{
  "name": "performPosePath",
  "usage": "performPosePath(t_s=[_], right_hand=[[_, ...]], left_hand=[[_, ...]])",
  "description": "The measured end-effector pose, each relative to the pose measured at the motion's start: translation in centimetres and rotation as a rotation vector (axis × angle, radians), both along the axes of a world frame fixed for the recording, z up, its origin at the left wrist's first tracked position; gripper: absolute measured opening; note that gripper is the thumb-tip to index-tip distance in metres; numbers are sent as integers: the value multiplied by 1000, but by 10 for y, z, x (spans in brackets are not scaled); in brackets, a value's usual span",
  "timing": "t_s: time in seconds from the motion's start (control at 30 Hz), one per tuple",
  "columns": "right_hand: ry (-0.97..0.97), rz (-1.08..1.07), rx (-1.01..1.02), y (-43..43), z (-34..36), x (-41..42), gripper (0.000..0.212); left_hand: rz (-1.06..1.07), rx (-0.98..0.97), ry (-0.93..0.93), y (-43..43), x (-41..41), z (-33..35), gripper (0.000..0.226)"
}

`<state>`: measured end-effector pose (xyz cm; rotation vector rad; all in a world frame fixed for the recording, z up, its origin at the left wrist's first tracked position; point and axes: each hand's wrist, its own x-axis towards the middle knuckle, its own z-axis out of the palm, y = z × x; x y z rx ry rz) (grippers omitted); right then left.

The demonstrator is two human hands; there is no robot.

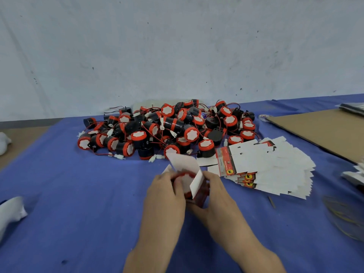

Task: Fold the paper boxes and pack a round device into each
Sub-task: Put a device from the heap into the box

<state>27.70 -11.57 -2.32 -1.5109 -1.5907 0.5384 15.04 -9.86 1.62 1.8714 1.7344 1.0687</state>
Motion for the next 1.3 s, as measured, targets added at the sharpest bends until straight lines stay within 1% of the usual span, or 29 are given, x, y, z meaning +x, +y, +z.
performPosePath(t_s=[0.07,0.13,0.2,0.23,0.3,0.37,0.43,0.5,0.57,0.63,0.7,0.73,0.8,0.9,0.97,1.03,1.07,1.17,1.3], right_hand=[[-14,30,-45,-1,-2,-1,72],[34,41,-122,0,-3,-3,67],[107,54,-153,0,-6,-3,67],[126,62,-149,0,-8,-3,66],[158,77,-132,0,-10,-3,64],[224,95,-113,0,-9,-3,56],[360,96,-117,0,-6,-2,42],[468,49,-120,0,-2,-2,36],[499,-53,-82,1,0,-4,33],[501,-135,-52,2,2,-8,26],[478,-192,-68,4,4,-12,19],[465,-210,-81,4,4,-12,21],[472,-229,-89,5,5,-12,26],[505,-232,-102,4,6,-12,33],[548,-240,-119,4,7,-12,40],[586,-249,-127,4,8,-11,46],[600,-255,-131,4,8,-11,49],[650,-269,-150,5,7,-12,54],[691,-286,-144,5,6,-12,53]], left_hand=[[4,16,242,3,0,-3,36],[-4,9,446,7,0,-3,39],[-32,13,589,8,0,-1,36],[-40,18,620,8,2,-1,34],[-46,28,608,5,4,-1,35],[-79,33,540,4,2,-1,35],[-157,14,455,3,-4,-1,34],[-245,32,390,-1,-10,-1,33],[-343,81,355,-10,-11,-2,37],[-419,116,338,-16,-9,-5,46],[-425,122,294,-15,-8,-7,52],[-391,141,262,-15,-8,-7,49],[-320,227,224,-14,-10,-4,33],[-315,372,184,-12,-12,-4,20],[-287,450,245,-9,-15,-5,16],[-234,524,413,-5,-18,-6,15],[-212,533,471,-3,-20,-5,18],[-208,502,554,-3,-22,-2,32],[-227,499,649,-6,-15,-7,57]])
